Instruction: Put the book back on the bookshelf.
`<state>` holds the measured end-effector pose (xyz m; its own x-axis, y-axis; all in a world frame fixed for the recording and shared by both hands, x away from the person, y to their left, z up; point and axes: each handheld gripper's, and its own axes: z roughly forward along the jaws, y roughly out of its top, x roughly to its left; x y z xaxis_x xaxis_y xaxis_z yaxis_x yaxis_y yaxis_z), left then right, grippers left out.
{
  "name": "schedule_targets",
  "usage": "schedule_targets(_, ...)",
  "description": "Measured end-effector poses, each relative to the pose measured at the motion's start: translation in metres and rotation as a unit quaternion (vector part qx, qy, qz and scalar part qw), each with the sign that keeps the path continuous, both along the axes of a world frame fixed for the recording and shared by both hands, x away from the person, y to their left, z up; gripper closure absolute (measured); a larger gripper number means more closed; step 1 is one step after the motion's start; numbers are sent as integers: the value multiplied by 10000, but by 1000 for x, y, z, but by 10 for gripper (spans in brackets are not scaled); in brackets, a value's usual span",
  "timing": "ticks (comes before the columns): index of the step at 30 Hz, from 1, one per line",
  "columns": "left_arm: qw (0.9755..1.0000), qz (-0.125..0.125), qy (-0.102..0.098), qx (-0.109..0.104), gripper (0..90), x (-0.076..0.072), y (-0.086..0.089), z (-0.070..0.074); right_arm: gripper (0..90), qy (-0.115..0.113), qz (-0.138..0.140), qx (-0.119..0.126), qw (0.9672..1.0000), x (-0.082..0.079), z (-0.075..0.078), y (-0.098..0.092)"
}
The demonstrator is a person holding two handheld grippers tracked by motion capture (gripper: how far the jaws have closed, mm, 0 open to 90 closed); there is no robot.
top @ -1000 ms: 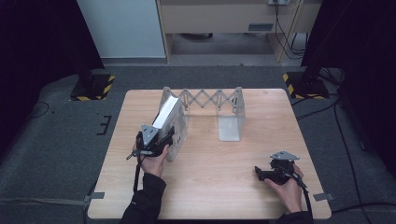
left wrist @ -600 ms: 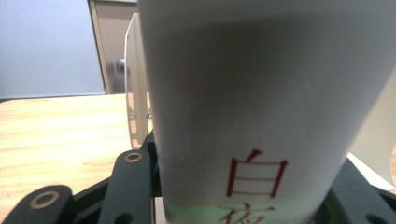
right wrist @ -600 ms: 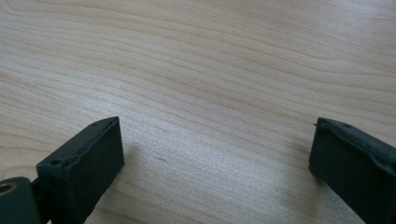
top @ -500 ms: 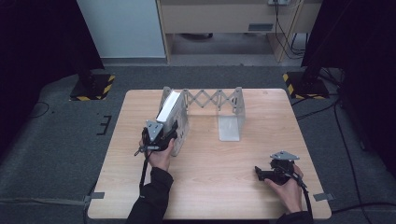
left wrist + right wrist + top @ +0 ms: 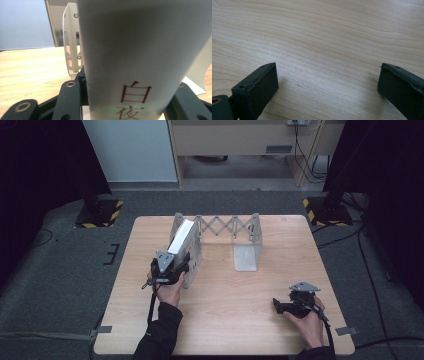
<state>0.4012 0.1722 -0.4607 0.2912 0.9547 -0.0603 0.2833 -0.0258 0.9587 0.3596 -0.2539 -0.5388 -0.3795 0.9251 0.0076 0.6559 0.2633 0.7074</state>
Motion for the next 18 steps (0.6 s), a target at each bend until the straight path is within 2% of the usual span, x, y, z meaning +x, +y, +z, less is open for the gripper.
schedule_targets(3, 9999, 104, -113, -17, 519, -3, -1, -2, 35, -10, 10, -9, 10000, 0, 0, 0)
schedule_targets(9, 9994, 298, -183, -14, 520, -8, -4, -4, 35, -6, 7, -6, 10000, 0, 0, 0)
schedule_targets(15, 9983, 468, -271, -225, 521, -4, -3, -6, 35, -15, 13, -3, 10000, 0, 0, 0)
schedule_targets(18, 9979, 514, -320, -249, 521, -1, -4, -8, 35, -12, 15, 3, 10000, 0, 0, 1)
